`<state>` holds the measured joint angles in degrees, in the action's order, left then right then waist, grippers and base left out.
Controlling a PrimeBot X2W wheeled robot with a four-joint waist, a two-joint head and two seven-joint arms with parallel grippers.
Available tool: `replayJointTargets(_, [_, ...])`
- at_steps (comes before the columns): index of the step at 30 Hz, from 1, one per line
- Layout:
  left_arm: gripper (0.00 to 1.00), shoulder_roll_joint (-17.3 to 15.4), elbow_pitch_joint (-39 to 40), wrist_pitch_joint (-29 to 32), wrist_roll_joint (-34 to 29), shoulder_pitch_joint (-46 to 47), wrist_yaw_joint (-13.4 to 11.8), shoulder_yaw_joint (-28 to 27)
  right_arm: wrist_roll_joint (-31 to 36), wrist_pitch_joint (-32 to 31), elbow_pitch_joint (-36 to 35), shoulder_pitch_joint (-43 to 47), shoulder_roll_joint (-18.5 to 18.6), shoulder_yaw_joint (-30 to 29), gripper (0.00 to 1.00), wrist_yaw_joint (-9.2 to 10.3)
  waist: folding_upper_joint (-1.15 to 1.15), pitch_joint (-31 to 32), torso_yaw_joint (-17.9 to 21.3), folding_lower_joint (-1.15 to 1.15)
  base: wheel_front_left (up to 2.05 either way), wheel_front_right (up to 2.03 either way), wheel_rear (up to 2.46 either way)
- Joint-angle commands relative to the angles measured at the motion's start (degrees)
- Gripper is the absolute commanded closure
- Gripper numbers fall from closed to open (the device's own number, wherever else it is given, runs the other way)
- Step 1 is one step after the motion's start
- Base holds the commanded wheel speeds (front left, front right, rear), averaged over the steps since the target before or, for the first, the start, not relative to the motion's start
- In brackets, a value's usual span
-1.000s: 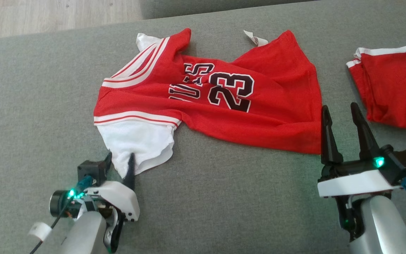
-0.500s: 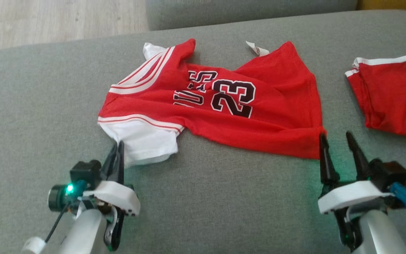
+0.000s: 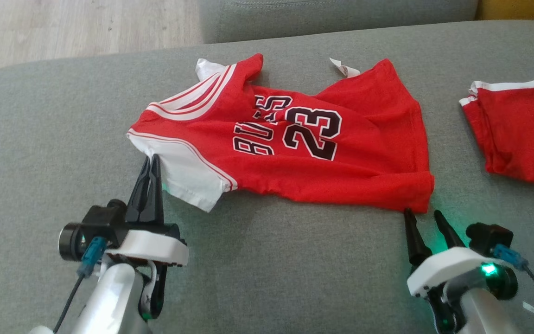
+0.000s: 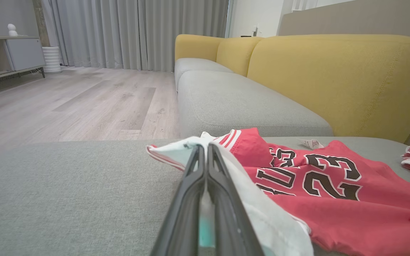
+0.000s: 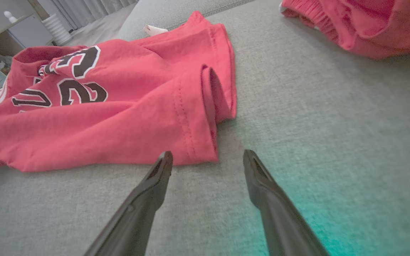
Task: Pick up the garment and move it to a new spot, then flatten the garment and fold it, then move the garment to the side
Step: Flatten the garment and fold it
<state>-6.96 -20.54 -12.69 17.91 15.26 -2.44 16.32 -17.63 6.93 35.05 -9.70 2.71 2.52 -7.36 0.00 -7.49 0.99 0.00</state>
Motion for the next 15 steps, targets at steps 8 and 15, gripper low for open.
replayJointTargets(8, [1.00, -1.9, 3.9, 0.8, -0.4, 0.9, -0.3, -1.1, -3.4, 3.6, 6.0, -6.3, 0.2, 3.2, 0.00, -0.13, 0.00, -0.5, -0.6, 0.00, 0.00, 0.00, 0.00])
replayJointTargets(15, [1.00, -2.3, 4.8, 1.6, -0.3, 0.7, -0.5, -0.6, -4.4, 5.7, 11.5, -9.3, 0.2, 4.0, 1.00, -0.13, 0.00, -0.9, -0.7, 0.00, 0.00, 0.00, 0.00])
